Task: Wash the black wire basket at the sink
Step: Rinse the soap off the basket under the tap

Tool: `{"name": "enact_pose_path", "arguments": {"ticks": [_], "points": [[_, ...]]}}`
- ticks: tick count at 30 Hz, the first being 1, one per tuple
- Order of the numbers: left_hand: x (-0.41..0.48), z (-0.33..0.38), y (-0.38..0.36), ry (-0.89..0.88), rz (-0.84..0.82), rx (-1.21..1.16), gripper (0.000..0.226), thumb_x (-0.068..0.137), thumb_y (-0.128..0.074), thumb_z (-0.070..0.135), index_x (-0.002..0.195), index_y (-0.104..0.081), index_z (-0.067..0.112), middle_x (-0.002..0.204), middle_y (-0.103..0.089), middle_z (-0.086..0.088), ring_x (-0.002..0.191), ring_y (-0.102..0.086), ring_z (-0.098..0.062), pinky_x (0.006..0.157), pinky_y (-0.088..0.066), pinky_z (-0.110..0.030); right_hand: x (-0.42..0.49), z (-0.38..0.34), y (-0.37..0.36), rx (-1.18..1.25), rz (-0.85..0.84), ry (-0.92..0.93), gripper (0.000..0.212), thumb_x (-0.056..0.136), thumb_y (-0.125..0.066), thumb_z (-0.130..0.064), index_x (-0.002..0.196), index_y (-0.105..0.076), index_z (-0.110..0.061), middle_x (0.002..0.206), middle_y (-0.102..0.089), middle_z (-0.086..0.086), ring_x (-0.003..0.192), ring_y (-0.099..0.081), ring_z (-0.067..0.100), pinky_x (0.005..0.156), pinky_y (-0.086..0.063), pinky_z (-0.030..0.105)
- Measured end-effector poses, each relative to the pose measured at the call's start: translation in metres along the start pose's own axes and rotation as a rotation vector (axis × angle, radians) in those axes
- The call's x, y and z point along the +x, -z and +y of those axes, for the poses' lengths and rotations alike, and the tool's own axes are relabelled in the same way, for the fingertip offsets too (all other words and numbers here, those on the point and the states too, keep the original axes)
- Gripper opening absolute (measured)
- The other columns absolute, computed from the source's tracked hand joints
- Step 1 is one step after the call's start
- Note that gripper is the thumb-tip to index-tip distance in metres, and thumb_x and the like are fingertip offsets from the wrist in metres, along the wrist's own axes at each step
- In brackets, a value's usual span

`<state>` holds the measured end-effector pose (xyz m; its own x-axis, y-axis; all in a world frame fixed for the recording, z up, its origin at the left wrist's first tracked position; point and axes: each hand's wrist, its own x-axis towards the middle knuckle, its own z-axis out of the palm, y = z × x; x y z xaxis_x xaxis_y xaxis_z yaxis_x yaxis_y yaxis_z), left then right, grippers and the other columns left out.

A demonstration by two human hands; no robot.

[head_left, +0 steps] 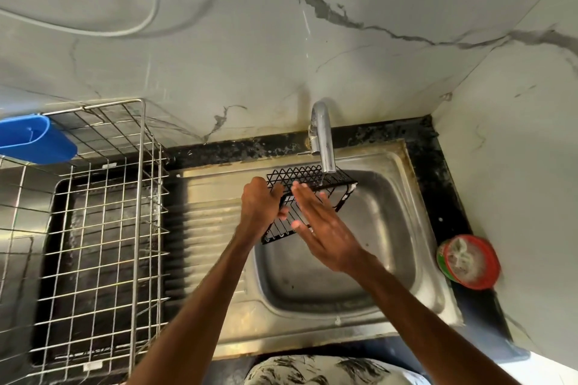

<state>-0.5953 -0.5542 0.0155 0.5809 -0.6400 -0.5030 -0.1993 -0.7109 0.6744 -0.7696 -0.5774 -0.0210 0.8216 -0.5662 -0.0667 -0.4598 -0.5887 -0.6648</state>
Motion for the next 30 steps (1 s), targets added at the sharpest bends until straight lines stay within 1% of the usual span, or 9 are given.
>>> {"name": "enact_pose_path", "arguments": {"ticks": [4, 9, 14, 16, 18, 21, 25, 27, 30], "points": [[0.003, 0.003, 0.002, 0.021, 0.002, -0.018, 0.035, 0.105, -0.056, 0.020, 0.097, -0.060, -0.014, 0.070, -0.073, -0.015, 0.043, -0.069, -0.016, 0.035, -0.047, -0.023, 0.005, 0.018, -0.003, -0.006, 0.053, -0.022, 0.064, 0.108, -0.020, -0.047, 0.163, -0.005, -0.017, 0.171, -0.001, -0.006, 0.156, 0.003, 0.007, 0.128, -0.002, 0.044], [0.001, 0.000, 0.006, 0.031, 0.005, -0.026, 0.024, 0.105, -0.056, 0.018, 0.086, -0.048, 0.005, 0.073, -0.073, -0.016, 0.047, -0.071, -0.022, 0.035, -0.044, -0.024, -0.002, 0.099, -0.006, 0.034, 0.003, -0.356, 0.066, 0.107, -0.018, -0.055, 0.162, 0.003, -0.025, 0.170, 0.004, -0.006, 0.156, 0.008, 0.008, 0.127, -0.007, 0.050], [-0.001, -0.004, 0.006, 0.048, -0.012, -0.022, 0.023, 0.105, -0.056, 0.018, 0.089, -0.049, 0.002, 0.072, -0.073, -0.019, 0.046, -0.071, -0.021, 0.035, -0.042, -0.023, 0.006, 0.130, -0.004, 0.028, -0.107, -0.491, 0.066, 0.109, -0.032, -0.044, 0.162, -0.010, -0.010, 0.169, -0.013, 0.011, 0.157, -0.009, 0.021, 0.127, -0.013, 0.047], [-0.002, -0.006, 0.007, 0.079, -0.013, -0.040, 0.026, 0.105, -0.056, 0.018, 0.096, -0.054, -0.007, 0.071, -0.073, -0.018, 0.047, -0.072, -0.022, 0.035, -0.042, -0.023, 0.015, 0.121, 0.001, -0.027, -0.157, -0.459, 0.062, 0.109, -0.037, -0.027, 0.161, -0.010, -0.007, 0.169, -0.013, 0.013, 0.157, -0.010, 0.022, 0.128, -0.011, 0.041], [-0.002, -0.007, 0.008, 0.103, -0.010, -0.057, 0.030, 0.104, -0.055, 0.017, 0.102, -0.056, -0.012, 0.072, -0.073, -0.018, 0.048, -0.072, -0.023, 0.035, -0.042, -0.022, 0.022, 0.102, 0.008, 0.066, -0.155, -0.382, 0.059, 0.108, -0.038, -0.018, 0.161, -0.014, -0.011, 0.170, -0.012, 0.006, 0.157, -0.009, 0.016, 0.128, -0.007, 0.036], [-0.001, -0.005, 0.010, 0.120, -0.004, -0.077, 0.031, 0.103, -0.054, 0.017, 0.103, -0.058, -0.013, 0.073, -0.074, -0.018, 0.048, -0.072, -0.023, 0.036, -0.046, -0.025, 0.026, 0.059, 0.020, 0.293, -0.123, -0.226, 0.053, 0.108, -0.036, -0.026, 0.160, -0.024, -0.026, 0.168, -0.016, -0.011, 0.154, -0.008, 0.001, 0.129, -0.007, 0.036], [-0.003, 0.003, 0.012, 0.125, 0.014, -0.058, 0.030, 0.104, -0.054, 0.015, 0.094, -0.059, -0.013, 0.051, -0.067, -0.008, 0.037, -0.065, -0.013, 0.034, -0.045, -0.022, 0.021, 0.000, 0.023, 0.215, -0.167, -0.058, 0.063, 0.109, -0.027, -0.050, 0.163, -0.005, -0.025, 0.170, 0.001, -0.011, 0.154, 0.005, -0.001, 0.127, 0.000, 0.032], [-0.005, 0.007, 0.014, 0.121, 0.019, -0.045, 0.029, 0.104, -0.054, 0.014, 0.090, -0.058, -0.011, 0.040, -0.060, -0.002, 0.030, -0.058, -0.009, 0.032, -0.041, -0.019, 0.020, -0.009, 0.023, 0.162, -0.147, 0.010, 0.065, 0.108, -0.027, -0.052, 0.163, -0.004, -0.024, 0.170, 0.001, -0.011, 0.154, 0.005, -0.001, 0.127, 0.000, 0.030], [-0.002, 0.006, 0.014, 0.150, -0.014, -0.121, 0.029, 0.105, -0.054, 0.017, 0.099, -0.058, -0.011, 0.055, -0.071, -0.010, 0.047, -0.072, -0.025, 0.050, -0.056, -0.035, 0.023, 0.014, 0.023, 0.147, -0.088, -0.013, 0.059, 0.110, -0.026, -0.048, 0.162, -0.012, -0.027, 0.169, -0.008, -0.012, 0.154, -0.002, -0.002, 0.127, -0.003, 0.033]]}}
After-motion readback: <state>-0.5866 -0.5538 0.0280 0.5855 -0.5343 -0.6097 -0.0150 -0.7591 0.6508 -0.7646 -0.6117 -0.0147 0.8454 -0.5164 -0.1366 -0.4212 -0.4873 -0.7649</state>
